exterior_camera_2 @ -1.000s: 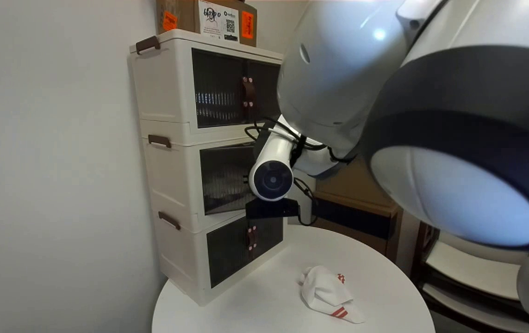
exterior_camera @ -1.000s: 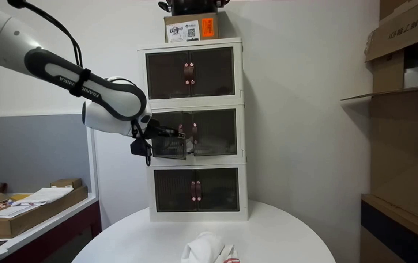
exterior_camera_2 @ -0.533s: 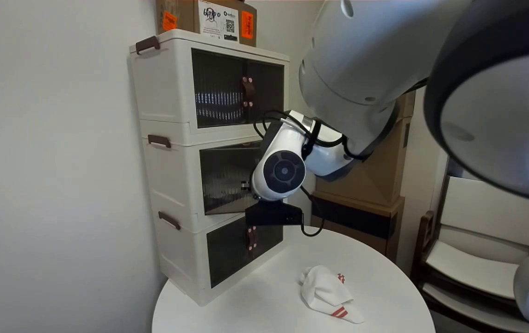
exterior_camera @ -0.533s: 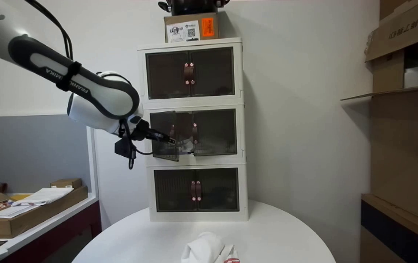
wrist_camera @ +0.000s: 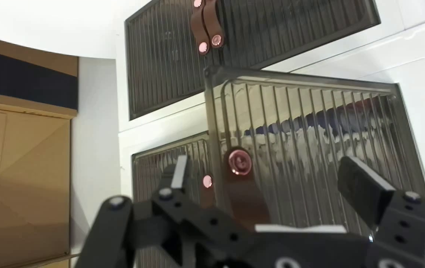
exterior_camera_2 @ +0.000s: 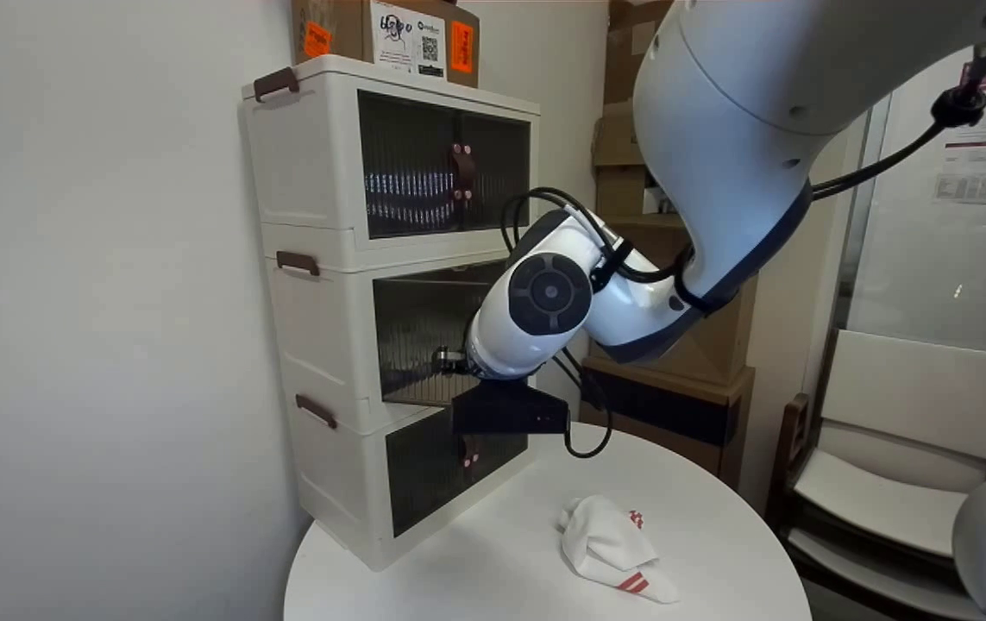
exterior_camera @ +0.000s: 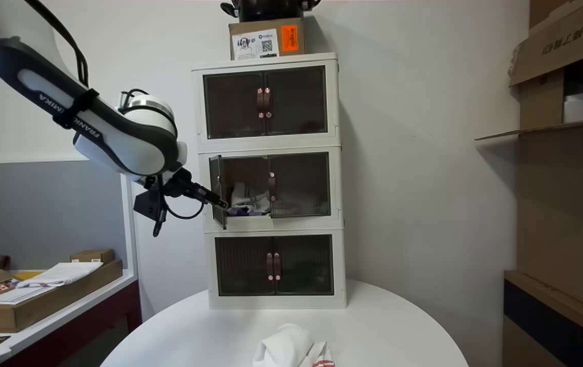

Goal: Open the left cabinet door of the middle segment

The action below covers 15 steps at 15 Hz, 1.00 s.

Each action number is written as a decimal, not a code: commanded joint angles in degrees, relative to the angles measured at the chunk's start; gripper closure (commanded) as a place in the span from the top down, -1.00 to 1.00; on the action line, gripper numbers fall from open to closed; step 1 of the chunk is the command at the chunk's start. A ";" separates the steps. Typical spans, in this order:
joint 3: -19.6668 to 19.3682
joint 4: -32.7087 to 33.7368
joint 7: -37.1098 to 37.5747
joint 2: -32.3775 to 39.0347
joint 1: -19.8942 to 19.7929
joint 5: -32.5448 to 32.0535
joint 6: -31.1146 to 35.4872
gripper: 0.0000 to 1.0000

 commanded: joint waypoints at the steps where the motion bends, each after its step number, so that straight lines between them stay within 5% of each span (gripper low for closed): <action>1: -6.51 -2.19 -9.61 3.57 3.25 5.17 7.14 1.00; 4: -9.28 -4.06 -14.72 4.99 1.81 7.38 16.64 1.00; 7: -8.79 -2.59 -6.29 1.90 -3.13 -2.21 30.29 1.00; 11: -9.12 7.31 6.64 -4.11 -6.98 -13.61 46.13 1.00; 15: -9.43 19.40 9.67 -4.50 -8.86 -20.08 51.95 1.00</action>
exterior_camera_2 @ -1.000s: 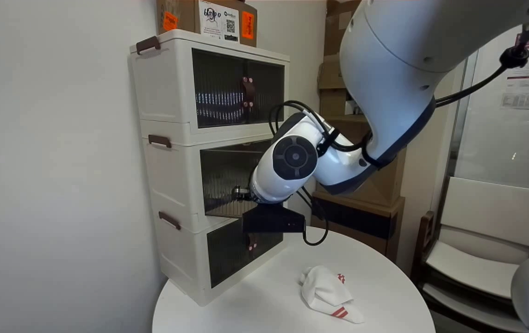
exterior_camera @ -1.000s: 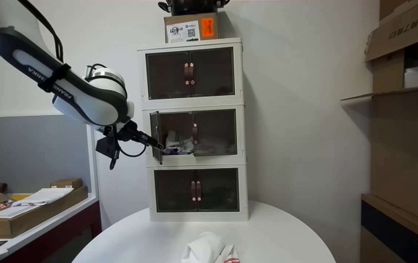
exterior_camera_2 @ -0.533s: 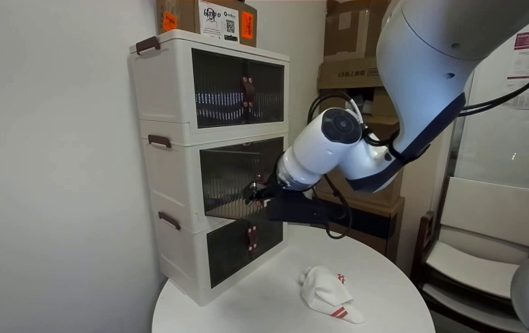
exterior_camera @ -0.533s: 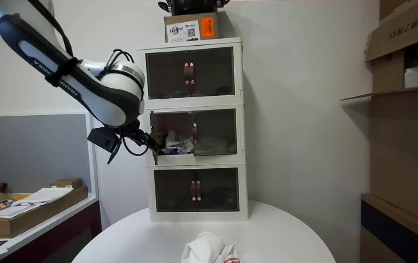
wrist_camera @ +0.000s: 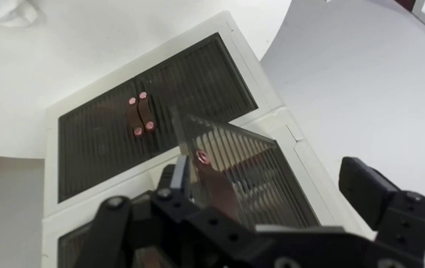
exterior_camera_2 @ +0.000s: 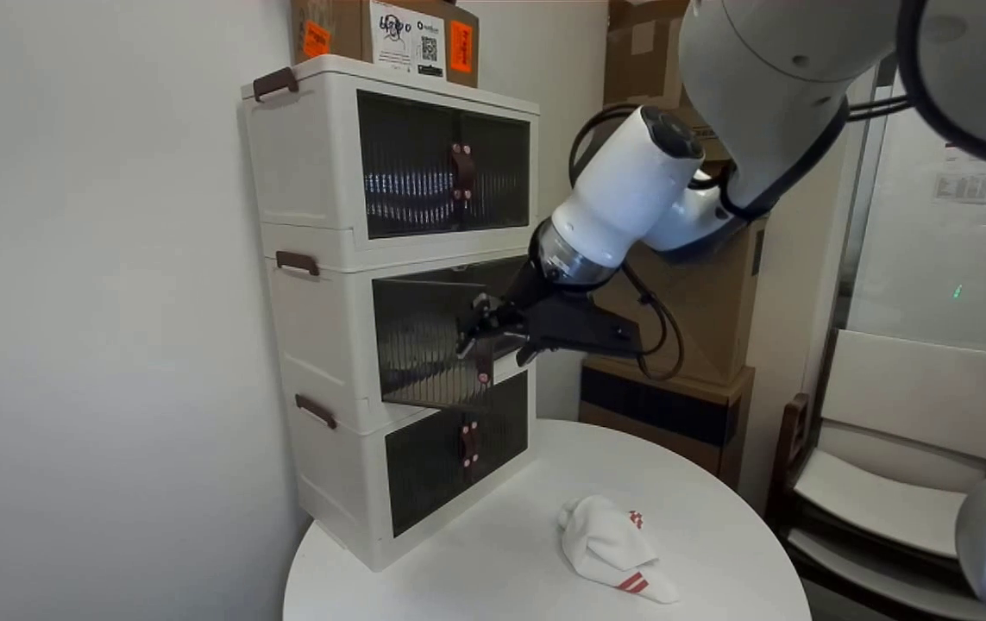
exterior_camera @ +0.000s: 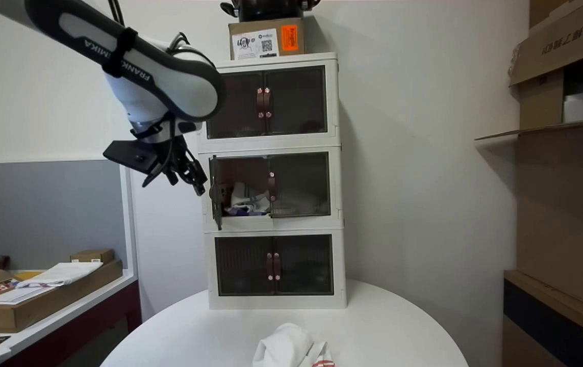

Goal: Open the left cabinet door of the middle segment

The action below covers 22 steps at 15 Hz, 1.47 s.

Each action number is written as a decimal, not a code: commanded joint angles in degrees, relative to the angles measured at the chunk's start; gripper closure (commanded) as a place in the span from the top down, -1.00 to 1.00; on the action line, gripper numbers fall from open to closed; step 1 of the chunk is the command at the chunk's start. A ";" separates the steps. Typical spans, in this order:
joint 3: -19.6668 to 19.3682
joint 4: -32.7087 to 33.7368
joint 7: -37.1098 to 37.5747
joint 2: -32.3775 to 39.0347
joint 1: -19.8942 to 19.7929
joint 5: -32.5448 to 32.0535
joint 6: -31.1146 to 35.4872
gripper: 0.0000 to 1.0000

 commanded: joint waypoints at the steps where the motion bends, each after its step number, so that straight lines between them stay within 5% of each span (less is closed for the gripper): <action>1: 0.19 11.79 4.14 -3.29 -2.94 -5.82 6.14 1.00; 7: 2.58 25.13 2.39 -4.15 -10.94 -6.49 12.26 1.00; 14: 8.90 34.95 2.11 -8.72 -26.20 -2.63 18.84 1.00; 22: 28.65 37.29 8.43 -5.22 -36.47 -15.17 17.50 1.00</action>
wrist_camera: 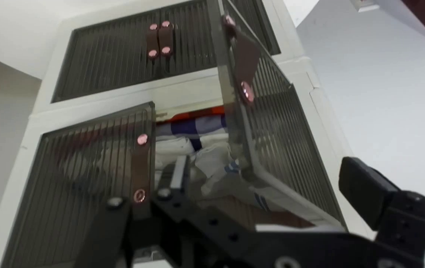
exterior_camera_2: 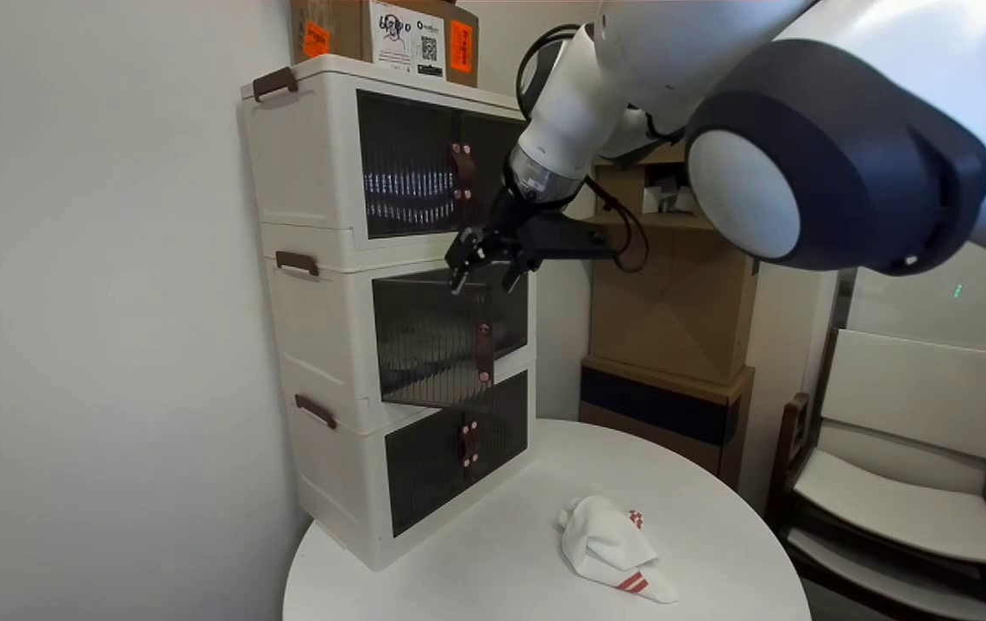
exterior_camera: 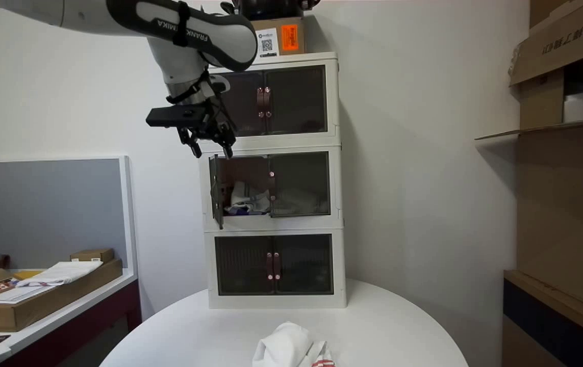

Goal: Open the left cabinet door of the middle segment

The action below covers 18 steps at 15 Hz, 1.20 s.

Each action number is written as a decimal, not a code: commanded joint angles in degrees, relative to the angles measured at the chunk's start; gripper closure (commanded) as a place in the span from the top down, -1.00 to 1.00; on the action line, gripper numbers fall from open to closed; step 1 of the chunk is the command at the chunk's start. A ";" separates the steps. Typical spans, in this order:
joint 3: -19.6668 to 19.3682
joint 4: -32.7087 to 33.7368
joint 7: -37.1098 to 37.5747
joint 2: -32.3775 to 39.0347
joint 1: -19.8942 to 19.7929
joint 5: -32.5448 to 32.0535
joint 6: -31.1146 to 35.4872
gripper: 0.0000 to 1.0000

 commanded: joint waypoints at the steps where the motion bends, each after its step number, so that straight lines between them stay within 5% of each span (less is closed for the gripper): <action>1: 7.15 2.75 4.63 0.88 -3.78 -6.49 2.15 1.00; 7: 13.60 3.29 6.52 2.57 -5.74 -12.44 2.12 1.00; 18: 14.46 10.57 3.83 3.66 -8.10 -9.99 2.09 1.00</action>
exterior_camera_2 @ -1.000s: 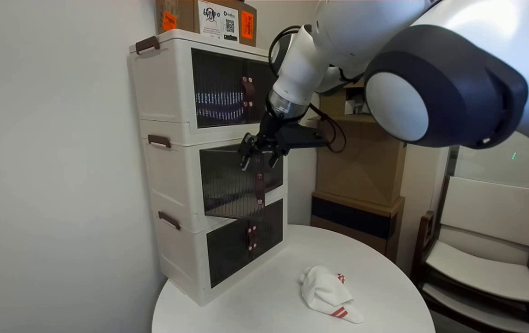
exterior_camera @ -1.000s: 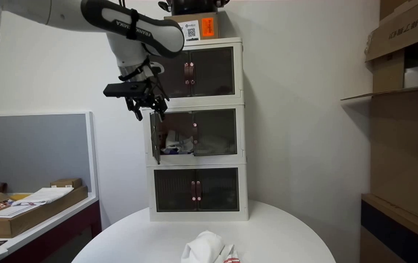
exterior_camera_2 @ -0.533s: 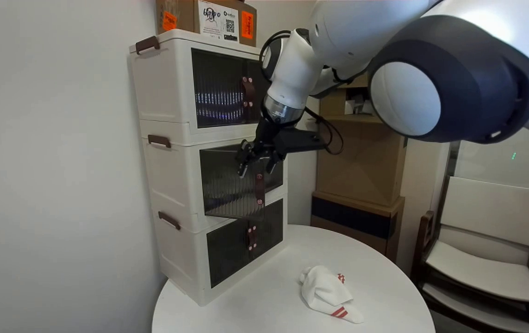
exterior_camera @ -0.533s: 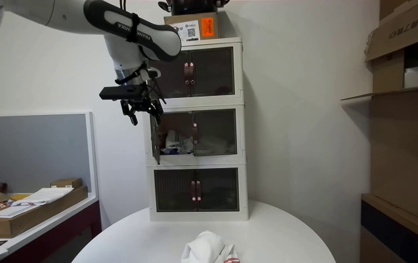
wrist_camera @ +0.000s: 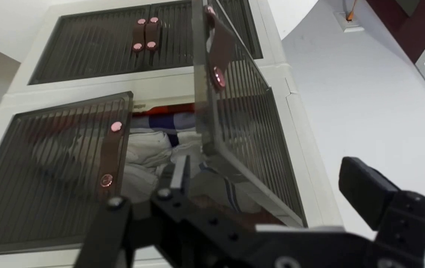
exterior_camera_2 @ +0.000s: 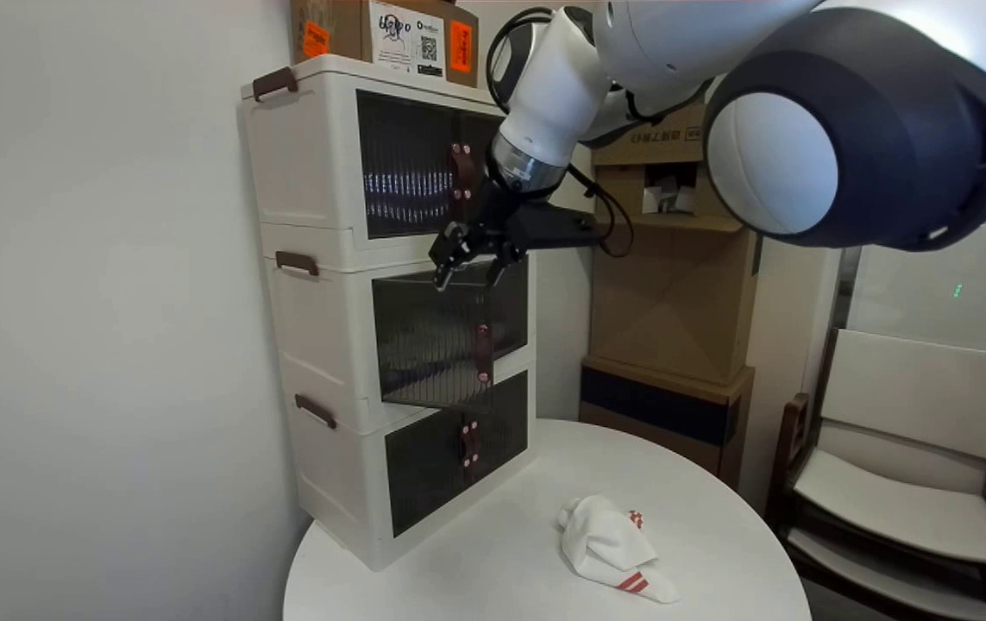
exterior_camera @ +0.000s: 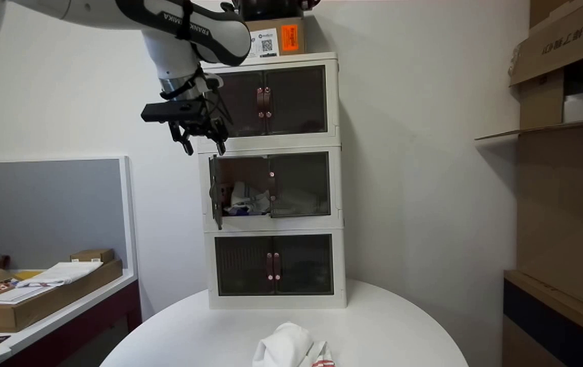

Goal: Open the left cabinet door of the middle segment

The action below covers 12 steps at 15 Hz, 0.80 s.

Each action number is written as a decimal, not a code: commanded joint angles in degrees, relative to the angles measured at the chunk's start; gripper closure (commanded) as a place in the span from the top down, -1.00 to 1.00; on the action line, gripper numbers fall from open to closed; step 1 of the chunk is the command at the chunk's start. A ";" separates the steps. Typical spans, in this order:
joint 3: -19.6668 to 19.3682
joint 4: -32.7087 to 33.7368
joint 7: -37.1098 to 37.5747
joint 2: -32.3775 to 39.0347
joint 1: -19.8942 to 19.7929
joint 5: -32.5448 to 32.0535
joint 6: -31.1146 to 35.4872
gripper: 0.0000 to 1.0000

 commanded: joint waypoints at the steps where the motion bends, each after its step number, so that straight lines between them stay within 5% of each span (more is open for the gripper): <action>1: 2.17 3.51 -0.24 -0.62 -2.60 0.89 2.09 1.00; 12: 10.94 5.73 1.15 -1.50 -6.03 3.42 2.14 1.00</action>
